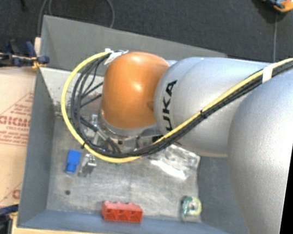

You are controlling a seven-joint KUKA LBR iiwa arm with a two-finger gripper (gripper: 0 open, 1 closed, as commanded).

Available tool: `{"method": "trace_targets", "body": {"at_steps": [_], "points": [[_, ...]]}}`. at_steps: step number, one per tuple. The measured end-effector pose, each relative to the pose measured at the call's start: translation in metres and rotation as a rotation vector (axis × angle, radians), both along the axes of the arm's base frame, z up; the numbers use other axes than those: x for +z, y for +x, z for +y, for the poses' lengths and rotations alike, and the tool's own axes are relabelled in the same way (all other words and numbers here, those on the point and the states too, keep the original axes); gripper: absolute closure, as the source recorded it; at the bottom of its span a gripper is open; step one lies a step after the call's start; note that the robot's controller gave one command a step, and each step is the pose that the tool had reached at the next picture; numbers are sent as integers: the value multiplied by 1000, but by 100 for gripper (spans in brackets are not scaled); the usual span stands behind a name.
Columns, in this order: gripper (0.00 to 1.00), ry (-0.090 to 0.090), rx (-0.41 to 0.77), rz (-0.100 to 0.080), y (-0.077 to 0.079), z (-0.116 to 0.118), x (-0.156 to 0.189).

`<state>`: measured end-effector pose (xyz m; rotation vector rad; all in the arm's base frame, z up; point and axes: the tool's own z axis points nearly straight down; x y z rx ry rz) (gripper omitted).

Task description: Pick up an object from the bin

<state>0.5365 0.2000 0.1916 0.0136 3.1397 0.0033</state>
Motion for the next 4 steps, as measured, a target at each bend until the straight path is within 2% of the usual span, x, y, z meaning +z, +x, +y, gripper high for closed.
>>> {"method": "trace_targets", "body": {"at_steps": [1,2,3,4], "points": [[0,-7,17,5,12,-98,-87],[0,-5,200,1,-23,-152,-86],[0,-6,333,1,-39,-230,-79],[0,-8,415,-4,-5,-332,-59]]}}
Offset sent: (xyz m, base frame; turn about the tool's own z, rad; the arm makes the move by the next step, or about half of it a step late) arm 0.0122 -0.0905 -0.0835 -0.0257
